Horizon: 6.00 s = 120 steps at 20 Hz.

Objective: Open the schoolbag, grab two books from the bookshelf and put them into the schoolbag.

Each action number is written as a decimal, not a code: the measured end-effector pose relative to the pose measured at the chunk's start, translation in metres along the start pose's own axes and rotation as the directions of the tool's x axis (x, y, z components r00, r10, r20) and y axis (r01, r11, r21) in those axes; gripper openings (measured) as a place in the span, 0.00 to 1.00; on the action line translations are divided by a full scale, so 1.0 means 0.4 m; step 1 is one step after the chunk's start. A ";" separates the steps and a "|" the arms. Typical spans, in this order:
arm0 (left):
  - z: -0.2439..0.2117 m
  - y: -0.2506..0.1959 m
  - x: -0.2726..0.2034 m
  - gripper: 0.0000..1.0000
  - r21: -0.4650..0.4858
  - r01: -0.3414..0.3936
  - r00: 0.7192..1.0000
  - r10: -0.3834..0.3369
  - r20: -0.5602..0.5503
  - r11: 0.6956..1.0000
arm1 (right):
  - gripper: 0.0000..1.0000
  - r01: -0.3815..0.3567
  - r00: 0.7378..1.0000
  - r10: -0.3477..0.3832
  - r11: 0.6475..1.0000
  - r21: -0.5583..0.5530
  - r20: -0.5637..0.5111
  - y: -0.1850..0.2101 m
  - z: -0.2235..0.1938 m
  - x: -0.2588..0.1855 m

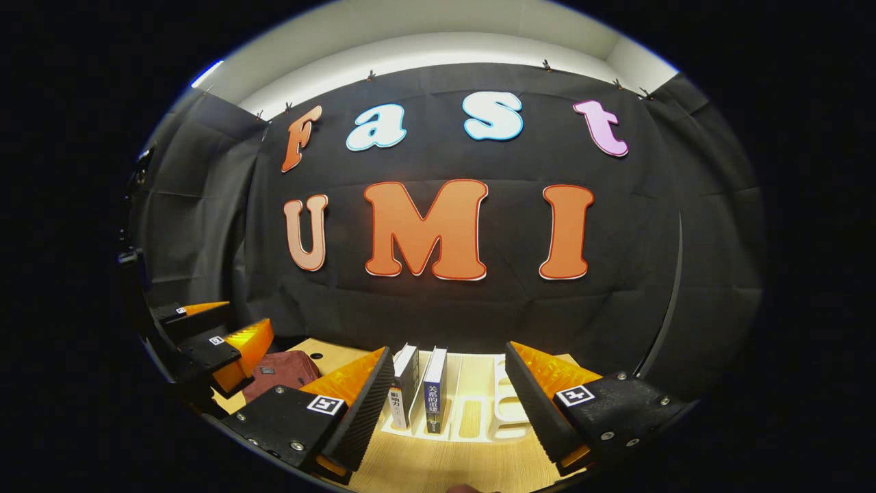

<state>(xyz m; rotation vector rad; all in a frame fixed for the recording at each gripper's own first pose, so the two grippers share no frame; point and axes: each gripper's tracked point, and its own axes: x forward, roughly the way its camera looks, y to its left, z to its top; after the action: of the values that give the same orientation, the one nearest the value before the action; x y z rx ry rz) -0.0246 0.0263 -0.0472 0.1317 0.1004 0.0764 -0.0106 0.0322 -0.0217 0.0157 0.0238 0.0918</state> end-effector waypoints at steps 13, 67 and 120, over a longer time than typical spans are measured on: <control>-0.505 0.037 -0.002 0.96 0.426 0.096 0.941 0.057 -0.332 0.899 | 0.96 0.086 0.994 -0.082 0.995 0.045 -0.076 -0.078 -0.085 0.030; -0.553 0.192 0.237 0.07 0.490 0.492 0.708 -0.003 -0.706 0.720 | 0.96 -0.035 0.964 0.019 0.998 -0.056 -0.264 -0.085 -0.256 0.167; -0.645 0.287 0.321 0.07 -0.146 0.605 0.354 -0.428 -0.832 0.783 | 0.33 0.032 0.355 -0.017 0.999 -0.006 -0.935 0.221 -0.308 0.619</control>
<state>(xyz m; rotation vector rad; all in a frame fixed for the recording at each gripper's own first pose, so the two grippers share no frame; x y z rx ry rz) 0.0676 0.1833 -0.2985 0.2423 1.1511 -0.5524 0.2249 0.1449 -0.1490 -0.0278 1.2309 0.0580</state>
